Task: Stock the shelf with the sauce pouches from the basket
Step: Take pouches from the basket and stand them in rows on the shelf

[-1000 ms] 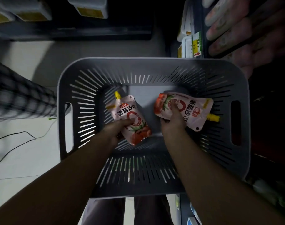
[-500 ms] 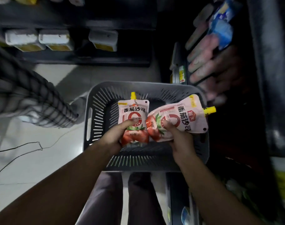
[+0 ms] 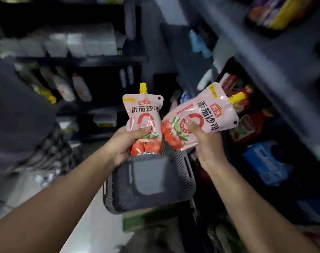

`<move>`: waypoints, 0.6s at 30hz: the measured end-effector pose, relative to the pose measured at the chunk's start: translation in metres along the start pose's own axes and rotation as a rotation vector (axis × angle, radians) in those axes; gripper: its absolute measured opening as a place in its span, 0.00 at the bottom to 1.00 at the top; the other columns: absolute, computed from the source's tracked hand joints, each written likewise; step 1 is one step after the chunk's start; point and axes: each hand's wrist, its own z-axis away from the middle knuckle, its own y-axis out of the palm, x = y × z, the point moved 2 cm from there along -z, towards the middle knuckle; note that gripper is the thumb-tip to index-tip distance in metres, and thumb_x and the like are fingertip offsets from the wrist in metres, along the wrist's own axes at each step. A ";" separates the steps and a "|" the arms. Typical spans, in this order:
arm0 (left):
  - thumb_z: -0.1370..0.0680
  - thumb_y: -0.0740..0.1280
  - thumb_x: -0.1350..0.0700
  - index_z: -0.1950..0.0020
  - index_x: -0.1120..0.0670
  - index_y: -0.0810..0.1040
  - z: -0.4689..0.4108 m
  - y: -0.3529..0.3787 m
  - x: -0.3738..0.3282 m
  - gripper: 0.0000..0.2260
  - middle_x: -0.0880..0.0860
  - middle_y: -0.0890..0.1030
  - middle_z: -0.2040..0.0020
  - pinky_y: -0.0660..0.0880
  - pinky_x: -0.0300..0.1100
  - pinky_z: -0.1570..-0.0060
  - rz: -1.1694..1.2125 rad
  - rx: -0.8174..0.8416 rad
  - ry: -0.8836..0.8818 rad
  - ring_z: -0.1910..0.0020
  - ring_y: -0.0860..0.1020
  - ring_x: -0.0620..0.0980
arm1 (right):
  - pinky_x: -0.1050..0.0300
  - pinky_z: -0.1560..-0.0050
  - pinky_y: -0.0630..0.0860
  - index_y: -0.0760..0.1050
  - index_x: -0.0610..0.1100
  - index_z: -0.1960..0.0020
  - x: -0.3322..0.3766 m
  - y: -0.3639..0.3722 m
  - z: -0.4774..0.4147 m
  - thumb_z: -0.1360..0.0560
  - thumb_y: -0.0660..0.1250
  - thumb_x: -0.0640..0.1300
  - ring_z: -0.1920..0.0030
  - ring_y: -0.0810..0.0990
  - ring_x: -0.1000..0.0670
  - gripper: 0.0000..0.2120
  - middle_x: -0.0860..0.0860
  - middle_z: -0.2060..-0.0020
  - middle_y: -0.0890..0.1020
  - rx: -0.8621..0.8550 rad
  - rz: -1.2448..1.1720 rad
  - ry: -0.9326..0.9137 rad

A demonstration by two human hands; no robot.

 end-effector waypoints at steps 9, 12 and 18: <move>0.30 0.68 0.58 0.51 0.58 0.80 0.088 0.070 -0.075 0.09 0.55 0.86 0.60 0.80 0.40 0.67 -0.161 0.369 0.176 0.64 0.84 0.49 | 0.52 0.60 0.81 0.78 0.43 0.51 0.108 -0.018 0.120 0.33 0.72 0.34 0.58 0.85 0.48 0.12 0.48 0.59 0.86 -0.191 -0.077 -0.334; 0.31 0.67 0.52 0.50 0.59 0.80 0.114 0.099 -0.078 0.15 0.58 0.86 0.58 0.80 0.41 0.67 -0.190 0.495 0.140 0.63 0.85 0.52 | 0.56 0.59 0.81 0.78 0.42 0.51 0.132 -0.038 0.170 0.33 0.71 0.33 0.55 0.85 0.48 0.12 0.48 0.57 0.86 -0.242 0.003 -0.408; 0.33 0.68 0.50 0.45 0.60 0.80 0.166 0.176 -0.047 0.20 0.61 0.85 0.53 0.82 0.50 0.61 -0.315 0.750 0.057 0.59 0.84 0.57 | 0.63 0.69 0.79 0.78 0.43 0.57 0.160 -0.094 0.282 0.29 0.69 0.32 0.66 0.85 0.53 0.07 0.50 0.66 0.86 -0.492 0.139 -0.412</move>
